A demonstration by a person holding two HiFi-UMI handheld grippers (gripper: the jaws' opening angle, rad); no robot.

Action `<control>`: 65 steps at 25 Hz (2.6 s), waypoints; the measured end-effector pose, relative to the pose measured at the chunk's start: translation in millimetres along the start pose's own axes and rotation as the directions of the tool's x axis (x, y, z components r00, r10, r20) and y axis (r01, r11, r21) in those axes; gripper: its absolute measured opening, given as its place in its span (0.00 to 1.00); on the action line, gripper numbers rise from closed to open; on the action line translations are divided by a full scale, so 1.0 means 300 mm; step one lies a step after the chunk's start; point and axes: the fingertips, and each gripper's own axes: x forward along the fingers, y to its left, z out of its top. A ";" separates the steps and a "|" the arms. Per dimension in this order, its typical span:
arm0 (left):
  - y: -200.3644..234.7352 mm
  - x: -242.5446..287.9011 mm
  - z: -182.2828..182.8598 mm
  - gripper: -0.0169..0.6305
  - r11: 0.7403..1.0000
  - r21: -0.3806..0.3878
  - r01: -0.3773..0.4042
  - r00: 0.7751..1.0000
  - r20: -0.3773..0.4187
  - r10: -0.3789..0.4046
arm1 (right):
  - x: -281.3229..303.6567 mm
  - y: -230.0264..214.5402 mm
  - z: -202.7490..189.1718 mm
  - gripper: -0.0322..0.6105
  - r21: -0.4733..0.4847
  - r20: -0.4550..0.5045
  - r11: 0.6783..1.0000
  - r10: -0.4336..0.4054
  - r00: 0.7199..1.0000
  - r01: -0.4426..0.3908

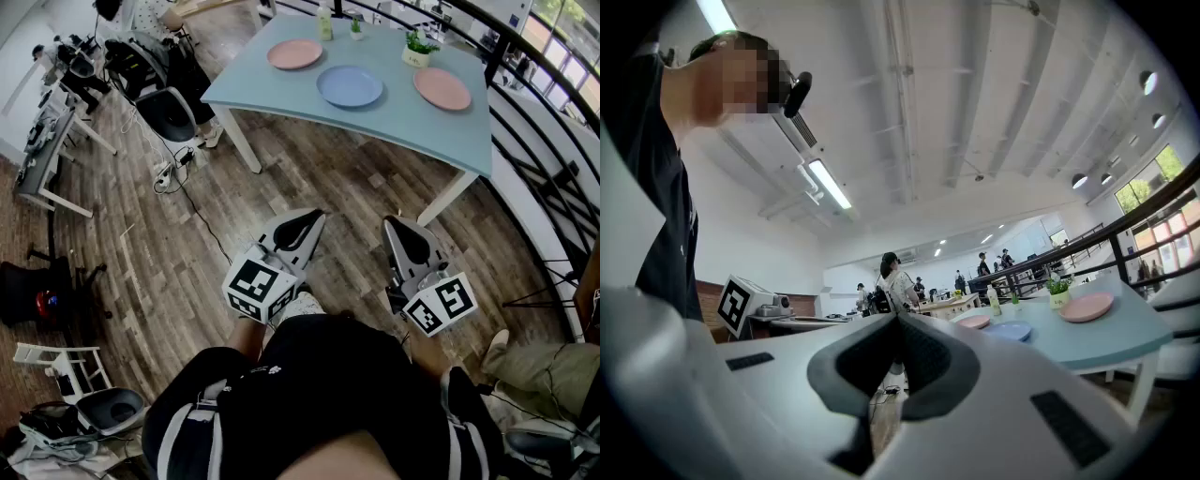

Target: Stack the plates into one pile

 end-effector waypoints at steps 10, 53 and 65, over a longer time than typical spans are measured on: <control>0.021 -0.011 -0.005 0.05 1.000 -0.013 0.012 1.000 0.007 -0.012 | 0.013 0.019 -0.009 0.05 -0.015 -0.007 1.000 -0.011 1.000 0.011; 0.783 0.080 -0.004 0.05 0.992 -0.063 0.110 0.994 0.024 -0.109 | 0.718 -0.019 -0.045 0.05 0.015 -0.024 0.991 -0.129 0.991 0.130; 0.835 0.285 -0.007 0.05 0.996 -0.077 0.054 0.999 0.003 -0.054 | 0.788 -0.260 -0.030 0.05 0.057 -0.017 0.995 -0.083 0.996 0.084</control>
